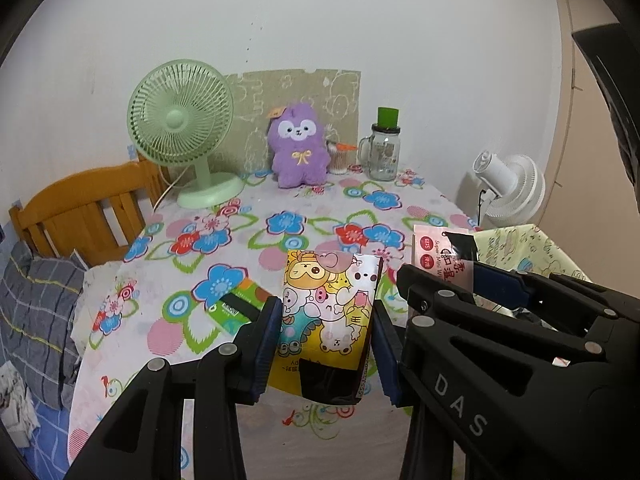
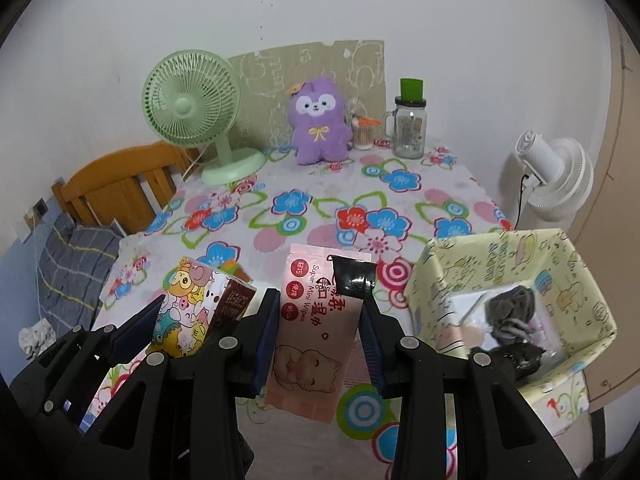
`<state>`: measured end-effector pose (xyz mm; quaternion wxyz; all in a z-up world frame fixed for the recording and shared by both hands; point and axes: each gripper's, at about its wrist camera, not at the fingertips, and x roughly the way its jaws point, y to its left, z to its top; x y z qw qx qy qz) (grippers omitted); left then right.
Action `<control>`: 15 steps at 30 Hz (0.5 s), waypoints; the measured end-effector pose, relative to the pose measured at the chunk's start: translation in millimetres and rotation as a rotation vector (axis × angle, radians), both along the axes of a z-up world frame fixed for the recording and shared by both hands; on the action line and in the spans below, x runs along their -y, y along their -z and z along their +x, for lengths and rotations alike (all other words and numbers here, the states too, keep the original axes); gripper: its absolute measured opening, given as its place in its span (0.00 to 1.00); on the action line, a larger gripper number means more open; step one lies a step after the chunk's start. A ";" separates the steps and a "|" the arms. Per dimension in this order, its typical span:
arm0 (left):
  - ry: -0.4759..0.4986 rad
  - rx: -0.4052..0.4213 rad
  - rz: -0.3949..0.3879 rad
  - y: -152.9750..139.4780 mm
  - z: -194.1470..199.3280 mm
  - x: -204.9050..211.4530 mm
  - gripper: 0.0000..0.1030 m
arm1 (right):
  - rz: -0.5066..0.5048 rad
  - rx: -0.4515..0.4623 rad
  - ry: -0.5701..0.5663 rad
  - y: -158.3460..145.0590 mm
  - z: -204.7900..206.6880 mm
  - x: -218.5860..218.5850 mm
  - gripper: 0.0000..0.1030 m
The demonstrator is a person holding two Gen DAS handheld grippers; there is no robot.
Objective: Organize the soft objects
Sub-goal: 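Lift both packets and carry them over the printed box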
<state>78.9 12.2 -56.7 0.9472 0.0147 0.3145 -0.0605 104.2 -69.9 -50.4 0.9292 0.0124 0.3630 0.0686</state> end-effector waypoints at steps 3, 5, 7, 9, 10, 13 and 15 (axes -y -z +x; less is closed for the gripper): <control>0.003 0.011 0.005 -6.1 -0.8 6.8 0.43 | 0.005 0.011 0.002 -6.2 -1.2 7.1 0.40; 0.004 0.019 0.007 -9.9 -1.5 11.4 0.43 | 0.006 0.018 0.002 -9.7 -1.6 11.3 0.40; 0.004 0.027 0.009 -13.6 -1.7 16.7 0.43 | 0.008 0.028 0.001 -15.0 -2.6 17.8 0.40; -0.003 0.035 0.004 -17.0 -1.9 22.4 0.43 | 0.011 0.035 0.000 -18.7 -2.9 22.9 0.40; -0.004 0.037 0.004 -18.2 -1.3 25.7 0.43 | 0.011 0.037 0.000 -20.1 -2.6 25.2 0.40; -0.002 0.037 0.002 -20.9 0.7 34.2 0.43 | 0.010 0.045 0.002 -23.2 -1.5 34.2 0.40; 0.001 0.038 0.003 -22.4 1.5 41.2 0.43 | 0.010 0.051 0.005 -25.1 -1.1 41.3 0.40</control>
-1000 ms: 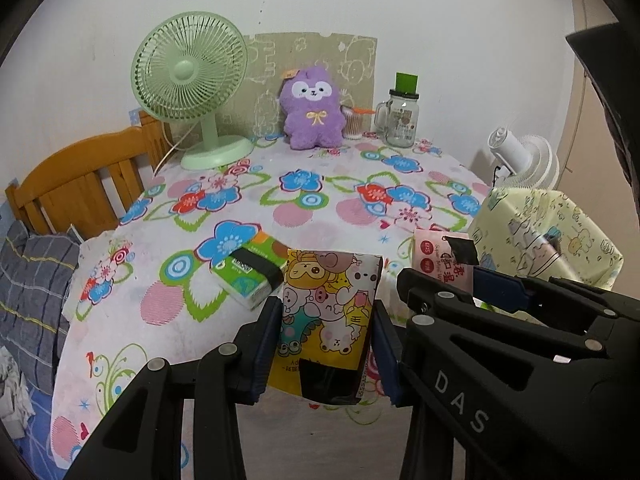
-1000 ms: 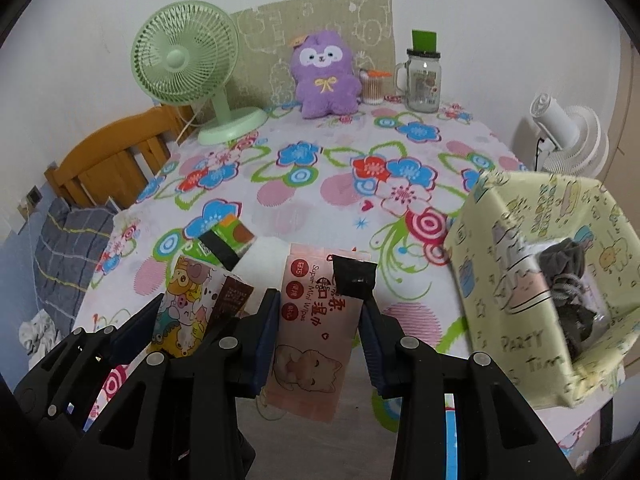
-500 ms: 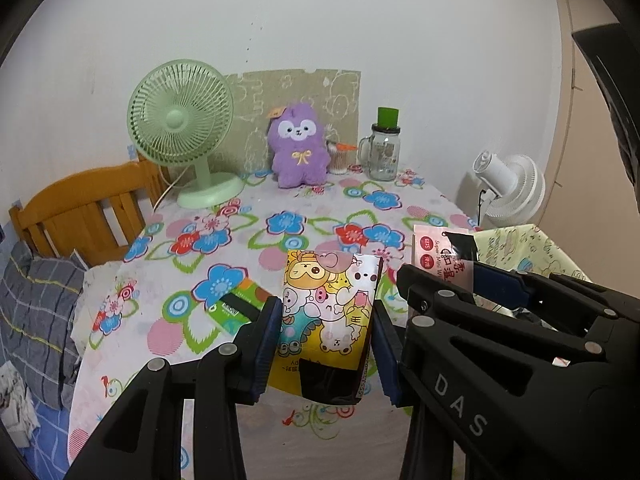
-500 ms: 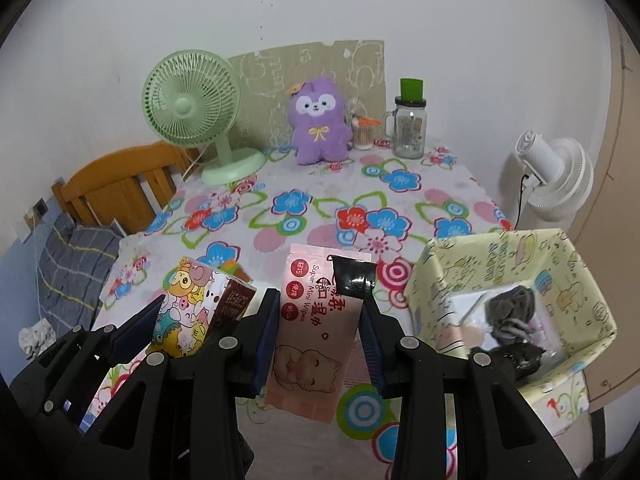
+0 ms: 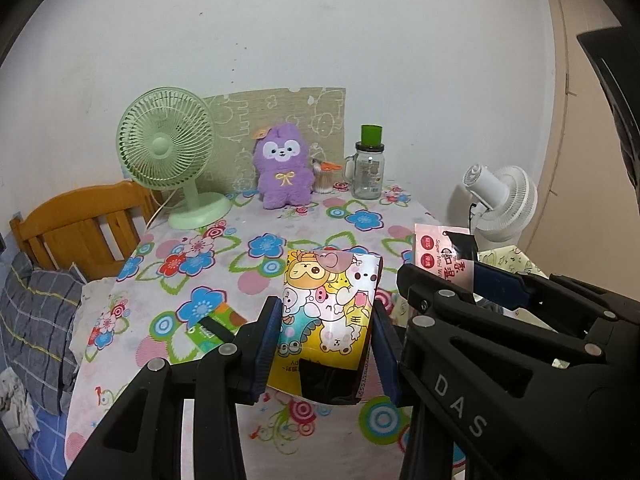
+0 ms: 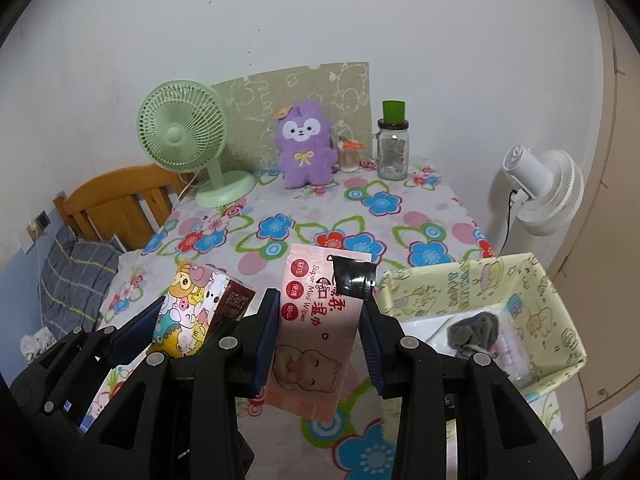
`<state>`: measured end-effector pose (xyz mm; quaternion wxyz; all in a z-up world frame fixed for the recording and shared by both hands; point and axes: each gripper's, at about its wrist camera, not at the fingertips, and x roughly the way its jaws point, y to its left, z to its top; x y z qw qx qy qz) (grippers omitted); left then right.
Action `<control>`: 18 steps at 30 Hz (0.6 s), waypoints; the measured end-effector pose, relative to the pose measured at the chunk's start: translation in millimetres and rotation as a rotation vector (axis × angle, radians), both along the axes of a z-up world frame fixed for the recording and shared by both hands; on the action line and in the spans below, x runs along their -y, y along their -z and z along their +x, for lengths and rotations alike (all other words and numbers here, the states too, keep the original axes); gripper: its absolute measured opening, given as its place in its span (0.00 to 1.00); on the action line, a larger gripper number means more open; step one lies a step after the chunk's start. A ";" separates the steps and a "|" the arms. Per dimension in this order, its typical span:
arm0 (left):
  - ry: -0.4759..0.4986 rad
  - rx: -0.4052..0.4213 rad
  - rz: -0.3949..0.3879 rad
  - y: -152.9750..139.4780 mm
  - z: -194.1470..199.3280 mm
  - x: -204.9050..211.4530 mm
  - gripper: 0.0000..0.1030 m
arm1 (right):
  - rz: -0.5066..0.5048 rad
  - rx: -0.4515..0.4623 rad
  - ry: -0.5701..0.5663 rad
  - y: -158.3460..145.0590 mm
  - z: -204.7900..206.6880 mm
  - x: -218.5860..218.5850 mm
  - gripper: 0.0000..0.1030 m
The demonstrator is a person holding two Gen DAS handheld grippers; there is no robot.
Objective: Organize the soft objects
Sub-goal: 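Lift both packets and carry them over the printed box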
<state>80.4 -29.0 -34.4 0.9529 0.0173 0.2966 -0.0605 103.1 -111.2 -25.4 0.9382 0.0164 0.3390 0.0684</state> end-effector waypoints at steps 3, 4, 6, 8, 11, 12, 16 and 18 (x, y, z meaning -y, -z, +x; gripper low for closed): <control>0.011 0.004 0.005 -2.5 1.8 11.3 0.43 | 0.008 0.004 0.006 -2.2 1.6 11.4 0.40; 0.014 0.007 0.006 -3.1 2.5 15.0 0.43 | 0.010 0.007 0.010 -2.5 2.5 15.2 0.40; 0.018 0.016 0.008 -4.7 4.2 24.3 0.43 | 0.018 0.012 0.020 -4.3 4.3 26.3 0.40; 0.025 0.021 0.009 -5.7 6.4 33.8 0.43 | 0.019 0.016 0.027 -5.5 5.0 34.6 0.40; 0.038 0.024 0.008 -7.1 8.2 45.3 0.43 | 0.017 0.022 0.040 -7.1 6.3 47.7 0.40; 0.045 0.025 0.009 -7.2 9.3 50.0 0.43 | 0.017 0.023 0.046 -7.5 6.8 52.8 0.40; 0.065 0.024 0.005 -6.4 14.2 66.2 0.43 | 0.012 0.026 0.067 -7.6 9.5 68.9 0.40; 0.079 0.020 0.000 -5.8 17.3 75.0 0.43 | 0.004 0.027 0.080 -8.0 11.7 78.2 0.40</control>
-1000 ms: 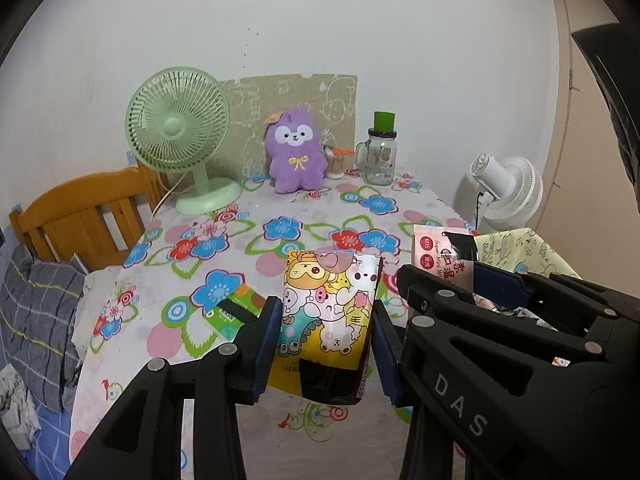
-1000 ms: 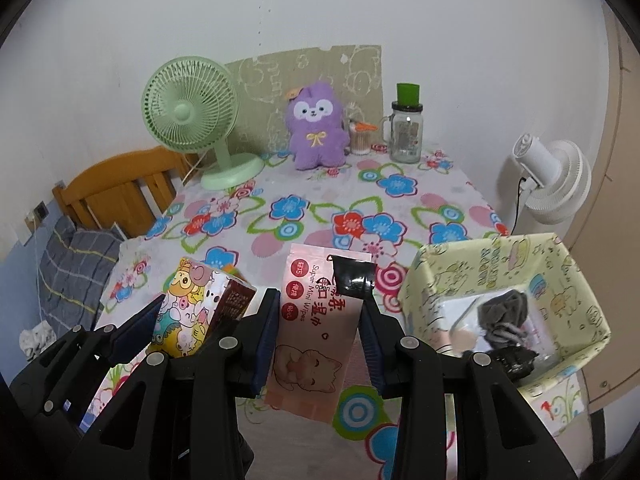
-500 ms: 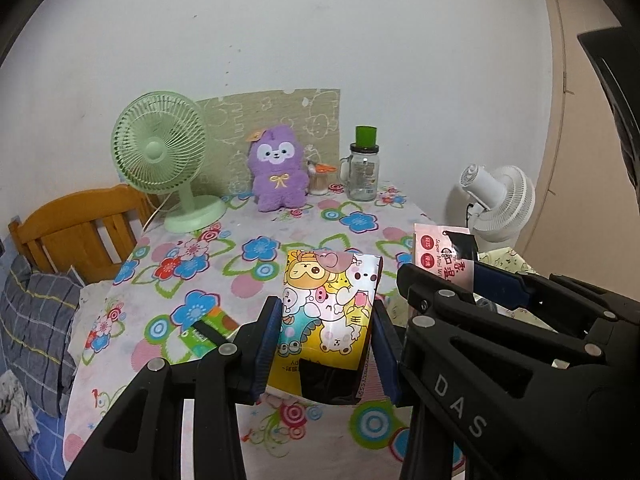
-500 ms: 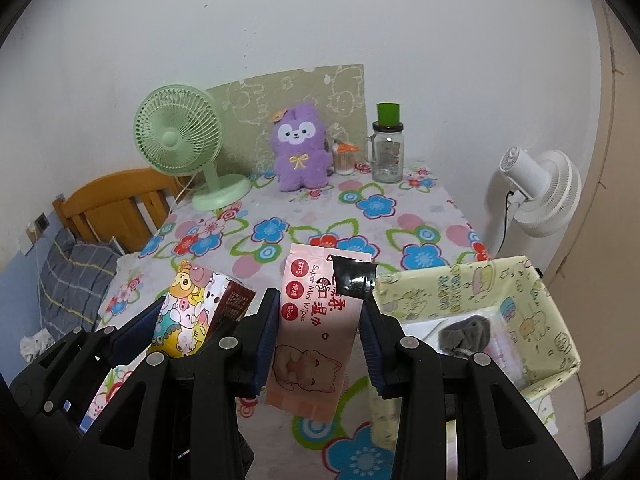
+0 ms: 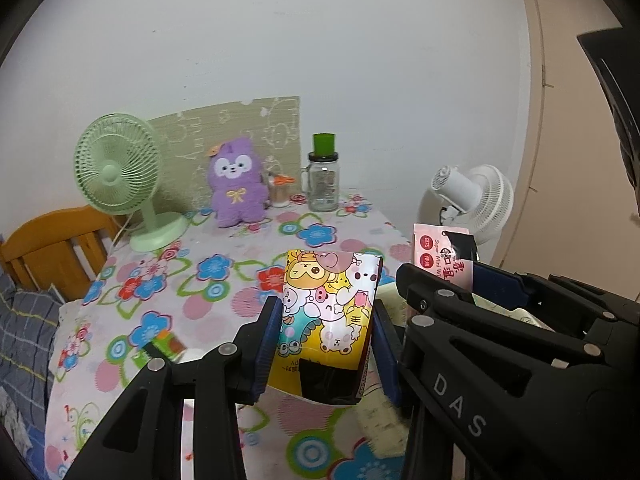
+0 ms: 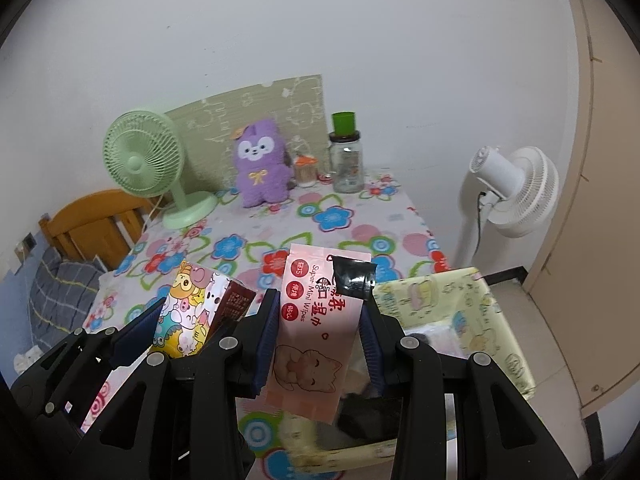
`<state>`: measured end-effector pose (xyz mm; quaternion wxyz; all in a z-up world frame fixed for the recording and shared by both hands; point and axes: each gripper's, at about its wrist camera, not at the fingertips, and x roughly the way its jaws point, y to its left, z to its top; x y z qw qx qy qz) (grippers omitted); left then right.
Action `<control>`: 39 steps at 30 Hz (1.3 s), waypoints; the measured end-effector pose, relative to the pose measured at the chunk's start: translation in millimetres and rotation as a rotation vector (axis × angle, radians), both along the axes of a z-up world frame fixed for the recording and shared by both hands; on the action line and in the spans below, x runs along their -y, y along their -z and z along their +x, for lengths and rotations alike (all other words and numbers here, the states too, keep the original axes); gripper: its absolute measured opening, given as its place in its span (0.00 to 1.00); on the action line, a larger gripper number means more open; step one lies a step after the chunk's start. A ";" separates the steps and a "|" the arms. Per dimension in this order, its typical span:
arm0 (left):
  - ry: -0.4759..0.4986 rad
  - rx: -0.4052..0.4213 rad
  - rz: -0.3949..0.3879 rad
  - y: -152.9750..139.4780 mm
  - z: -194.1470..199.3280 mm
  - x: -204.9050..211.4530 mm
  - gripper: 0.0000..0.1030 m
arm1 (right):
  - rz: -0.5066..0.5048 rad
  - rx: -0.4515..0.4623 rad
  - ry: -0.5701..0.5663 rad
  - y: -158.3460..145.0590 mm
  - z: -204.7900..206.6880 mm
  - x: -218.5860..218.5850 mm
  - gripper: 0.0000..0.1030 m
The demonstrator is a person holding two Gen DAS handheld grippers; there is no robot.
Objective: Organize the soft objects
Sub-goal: 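Lift both packets and carry them over the printed box, then lower both packets into the printed box and open both tools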
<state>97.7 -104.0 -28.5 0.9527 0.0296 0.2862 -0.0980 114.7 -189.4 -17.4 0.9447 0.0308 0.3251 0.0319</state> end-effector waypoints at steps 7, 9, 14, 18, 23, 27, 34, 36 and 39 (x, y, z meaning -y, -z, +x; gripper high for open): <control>0.036 -0.009 -0.006 1.7 11.4 23.4 0.43 | -0.010 0.004 0.033 0.9 6.0 25.0 0.40; 0.045 -0.013 -0.005 2.9 14.8 30.3 0.43 | -0.011 0.002 0.041 1.8 8.5 31.6 0.40; 0.064 -0.023 0.002 7.5 20.9 45.5 0.43 | -0.002 -0.010 0.052 7.7 14.8 47.4 0.40; 0.081 -0.032 0.009 13.5 26.5 58.7 0.43 | 0.003 -0.018 0.067 14.8 19.5 60.7 0.40; 0.105 -0.060 0.012 22.5 34.5 73.4 0.44 | 0.008 -0.042 0.081 25.3 25.0 75.6 0.40; 0.120 -0.088 0.014 30.9 41.2 83.3 0.44 | 0.010 -0.064 0.092 34.2 30.2 86.0 0.40; 0.127 -0.138 0.026 44.7 52.3 89.7 0.52 | 0.019 -0.100 0.098 49.4 38.8 95.9 0.40; 0.121 -0.164 0.025 48.0 55.8 88.7 0.58 | 0.019 -0.111 0.098 53.1 41.3 96.2 0.40; 0.109 -0.179 0.028 50.4 59.6 86.1 0.64 | 0.020 -0.115 0.086 55.8 43.9 95.3 0.40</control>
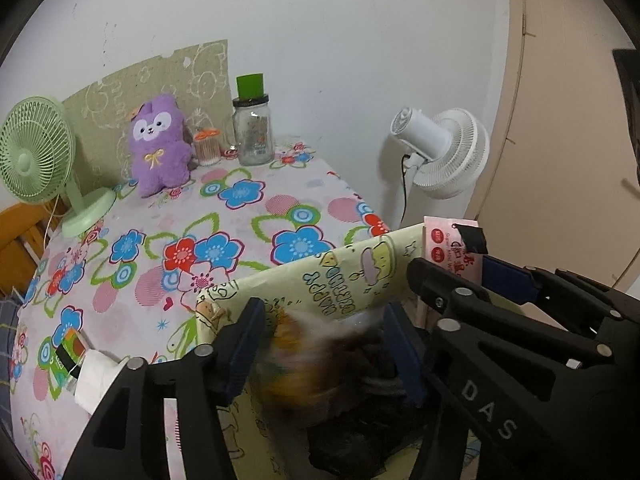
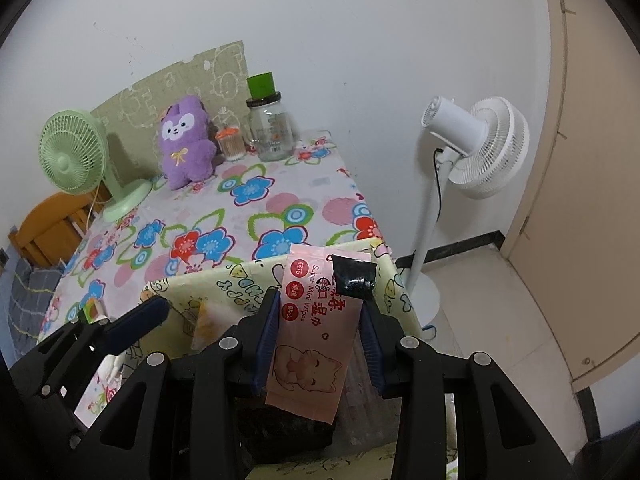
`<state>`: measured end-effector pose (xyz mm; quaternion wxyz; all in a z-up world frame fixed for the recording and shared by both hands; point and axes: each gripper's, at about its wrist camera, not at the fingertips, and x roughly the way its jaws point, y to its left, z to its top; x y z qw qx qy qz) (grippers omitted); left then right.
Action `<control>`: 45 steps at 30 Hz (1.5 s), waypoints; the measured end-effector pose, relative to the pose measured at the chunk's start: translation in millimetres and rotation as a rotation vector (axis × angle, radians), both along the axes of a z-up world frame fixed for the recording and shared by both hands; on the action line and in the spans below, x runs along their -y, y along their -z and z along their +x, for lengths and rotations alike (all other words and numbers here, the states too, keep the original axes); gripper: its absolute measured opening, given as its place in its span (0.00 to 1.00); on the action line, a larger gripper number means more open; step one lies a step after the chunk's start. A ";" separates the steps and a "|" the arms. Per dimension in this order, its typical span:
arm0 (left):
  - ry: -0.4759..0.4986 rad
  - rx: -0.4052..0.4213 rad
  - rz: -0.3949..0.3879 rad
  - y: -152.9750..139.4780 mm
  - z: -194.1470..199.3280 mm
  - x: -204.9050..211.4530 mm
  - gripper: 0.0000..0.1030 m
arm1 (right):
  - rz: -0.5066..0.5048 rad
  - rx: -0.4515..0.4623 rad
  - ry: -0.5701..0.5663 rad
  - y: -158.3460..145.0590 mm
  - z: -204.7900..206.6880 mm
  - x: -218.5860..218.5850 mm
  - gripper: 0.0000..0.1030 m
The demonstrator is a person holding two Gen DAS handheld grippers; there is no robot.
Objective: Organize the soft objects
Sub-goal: 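Lower both packets into the printed box and open both tools, then move both tools back toward the white pad and green tissue pack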
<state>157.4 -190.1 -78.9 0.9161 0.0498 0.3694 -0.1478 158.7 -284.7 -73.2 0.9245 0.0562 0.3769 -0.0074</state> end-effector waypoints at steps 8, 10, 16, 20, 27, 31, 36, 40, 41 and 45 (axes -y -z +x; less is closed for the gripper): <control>-0.008 -0.018 0.030 2.7 1.4 -5.1 0.76 | -0.003 -0.024 -0.032 5.0 6.4 -6.7 0.46; -0.011 -0.007 0.038 1.9 -0.5 -6.9 0.76 | -0.009 -0.019 -0.025 4.7 5.4 -9.7 0.56; -0.026 0.006 0.026 -2.4 -5.0 -18.5 0.80 | -0.019 0.000 -0.005 0.5 -0.5 -12.5 0.69; -0.031 0.020 0.017 -6.8 -11.7 -27.8 0.82 | -0.028 0.011 0.007 -4.3 -6.9 -17.4 0.75; -0.043 0.049 0.010 -18.1 -24.1 -46.2 0.86 | -0.045 0.041 0.003 -18.1 -21.2 -34.0 0.79; -0.059 0.074 0.001 -26.1 -32.7 -57.6 0.89 | -0.050 0.076 0.007 -27.7 -31.6 -42.2 0.85; -0.070 0.087 -0.014 -31.4 -43.3 -71.5 0.91 | -0.063 0.091 -0.011 -36.6 -44.4 -54.1 0.86; -0.076 0.096 -0.024 -35.5 -51.8 -80.8 0.93 | -0.069 0.109 -0.007 -42.1 -54.6 -62.0 0.91; -0.078 0.100 -0.023 -36.7 -54.3 -83.1 0.94 | -0.070 0.113 -0.009 -43.6 -56.9 -64.3 0.92; -0.086 0.120 -0.019 -42.0 -64.6 -94.7 0.95 | -0.076 0.131 -0.014 -49.1 -68.6 -76.3 0.93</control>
